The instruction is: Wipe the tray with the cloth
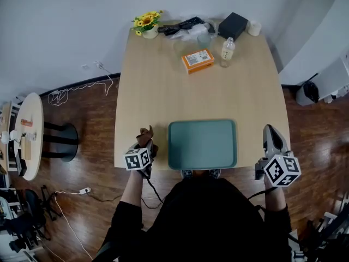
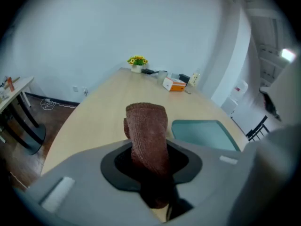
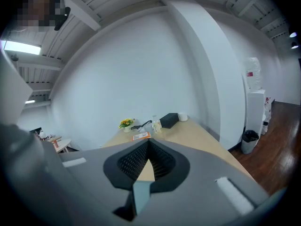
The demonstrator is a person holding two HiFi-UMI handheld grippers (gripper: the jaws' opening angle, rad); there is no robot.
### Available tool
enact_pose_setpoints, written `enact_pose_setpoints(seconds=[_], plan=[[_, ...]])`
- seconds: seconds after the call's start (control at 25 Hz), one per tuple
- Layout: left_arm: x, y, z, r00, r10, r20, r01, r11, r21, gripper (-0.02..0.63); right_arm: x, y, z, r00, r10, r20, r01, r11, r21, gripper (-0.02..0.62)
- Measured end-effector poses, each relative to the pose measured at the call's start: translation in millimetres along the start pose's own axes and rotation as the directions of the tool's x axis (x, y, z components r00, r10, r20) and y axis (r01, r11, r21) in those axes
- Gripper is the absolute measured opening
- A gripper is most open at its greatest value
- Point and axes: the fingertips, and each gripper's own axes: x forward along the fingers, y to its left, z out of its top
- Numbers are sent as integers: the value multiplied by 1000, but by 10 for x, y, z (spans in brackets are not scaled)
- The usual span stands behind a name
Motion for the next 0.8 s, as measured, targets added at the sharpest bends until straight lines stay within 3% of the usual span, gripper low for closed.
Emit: enact_pose_setpoints(seconds=[0.08,0.16,0.2,0.32,0.4,0.48,0.56,0.64,0.72,0.8], plan=[[146,96,-177,998,28,-52,-28,1000,-8,116,16,66,-9,1000,16,-4,-16,1000,-8,0],[164,147,-236,995,63,-79,-62,998,14,303,29,101,-12,1000,27,-9,-27,1000,-16,0],[115,149,-197,995,76,-64,-74,997,25,358,32,106,-11,1000,29,-11,-29,999,-18,0],[-224,23,157,995,61,80,-64,997,33,382,37,99,-17,999,27,-17,-27,1000,-16,0],[-566,-273,558,975,-31,219,16,997,71,380,49,101,-30,999,29,-21,-30,999,-14,0],[-980,-767,1037,916,-192,352,140,976,169,349,60,118,-43,999,36,-22,-36,999,-14,0],[-1405,-1278,1469,829,-328,453,228,938,262,243,69,147,-57,999,43,-22,-43,999,-14,0],[-1734,-1659,1741,759,-387,523,254,917,309,117,75,186,-61,999,48,-18,-48,999,-14,0],[-1881,-1889,1814,727,-392,563,247,915,318,8,81,234,-63,998,57,-15,-57,998,-15,1],[-1846,-2016,1739,740,-374,559,234,923,307,8,83,276,-66,997,72,-14,-72,997,-22,0]])
